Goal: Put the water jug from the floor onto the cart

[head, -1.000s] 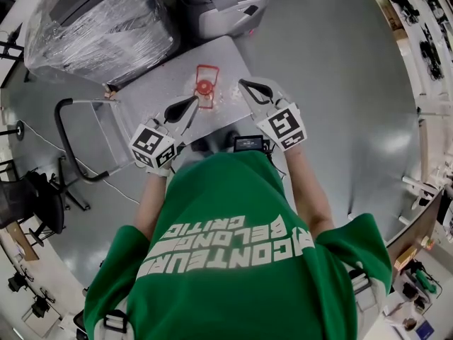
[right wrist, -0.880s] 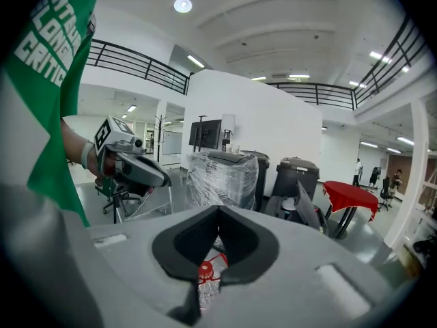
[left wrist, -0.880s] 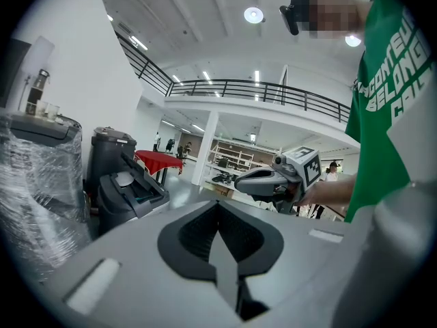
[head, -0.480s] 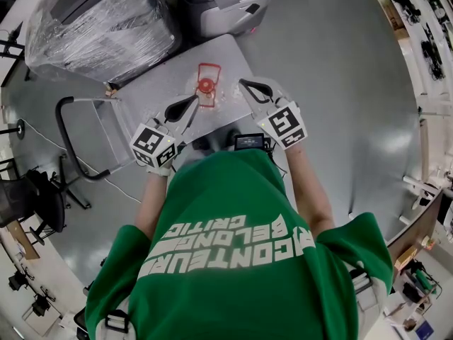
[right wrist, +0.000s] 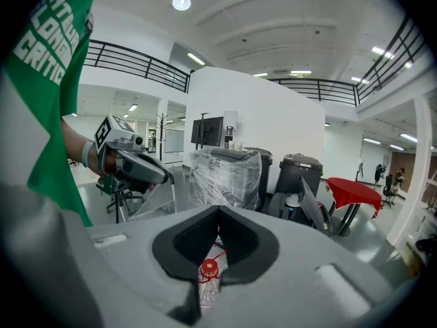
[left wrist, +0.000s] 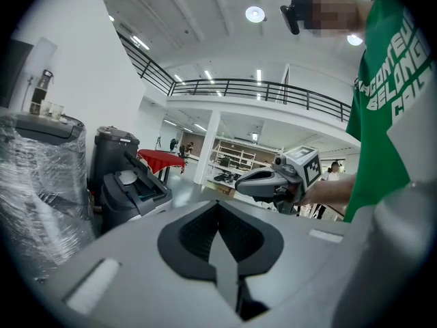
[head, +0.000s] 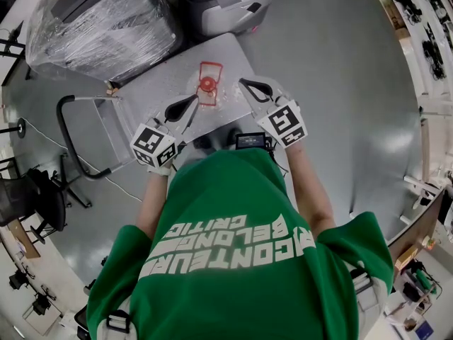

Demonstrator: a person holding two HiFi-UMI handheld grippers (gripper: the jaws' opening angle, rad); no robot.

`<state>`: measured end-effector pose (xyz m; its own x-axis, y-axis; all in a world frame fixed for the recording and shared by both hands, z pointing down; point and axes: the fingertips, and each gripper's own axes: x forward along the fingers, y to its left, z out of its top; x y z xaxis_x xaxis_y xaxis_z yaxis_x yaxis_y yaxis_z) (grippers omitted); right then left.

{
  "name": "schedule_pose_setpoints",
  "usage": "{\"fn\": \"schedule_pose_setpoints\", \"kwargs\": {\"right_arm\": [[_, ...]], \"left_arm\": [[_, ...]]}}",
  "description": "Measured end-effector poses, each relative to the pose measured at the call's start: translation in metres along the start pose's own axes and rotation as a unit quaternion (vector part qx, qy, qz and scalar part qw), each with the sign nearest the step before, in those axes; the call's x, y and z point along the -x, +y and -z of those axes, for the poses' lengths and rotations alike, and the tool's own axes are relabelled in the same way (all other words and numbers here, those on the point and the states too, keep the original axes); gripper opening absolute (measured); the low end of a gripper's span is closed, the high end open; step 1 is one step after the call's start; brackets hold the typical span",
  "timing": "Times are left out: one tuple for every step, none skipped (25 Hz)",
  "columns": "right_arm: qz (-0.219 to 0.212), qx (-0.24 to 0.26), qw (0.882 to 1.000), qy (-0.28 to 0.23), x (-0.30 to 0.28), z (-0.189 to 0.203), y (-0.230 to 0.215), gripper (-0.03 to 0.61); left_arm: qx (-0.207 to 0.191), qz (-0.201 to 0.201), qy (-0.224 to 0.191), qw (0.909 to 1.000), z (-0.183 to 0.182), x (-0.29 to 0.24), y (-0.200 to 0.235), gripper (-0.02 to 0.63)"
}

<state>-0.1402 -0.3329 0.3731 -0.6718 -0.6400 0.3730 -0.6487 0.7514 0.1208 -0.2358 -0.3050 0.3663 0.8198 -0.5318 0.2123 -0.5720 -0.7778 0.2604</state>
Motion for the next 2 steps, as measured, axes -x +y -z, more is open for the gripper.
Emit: {"fn": "schedule_pose_setpoints", "kwargs": {"right_arm": [[0.000,-0.001,1.000,0.000,0.0000,0.0008,-0.0001,-0.008],[0.000,-0.002,1.000,0.000,0.0000,0.0015,-0.0002,-0.008]], "left_arm": [[0.000,-0.001,0.001,1.0000,0.0009,0.0000,0.0003,0.011],[0.001,-0.002,0.001,1.0000,0.0017,0.0000,0.0006,0.011]]}}
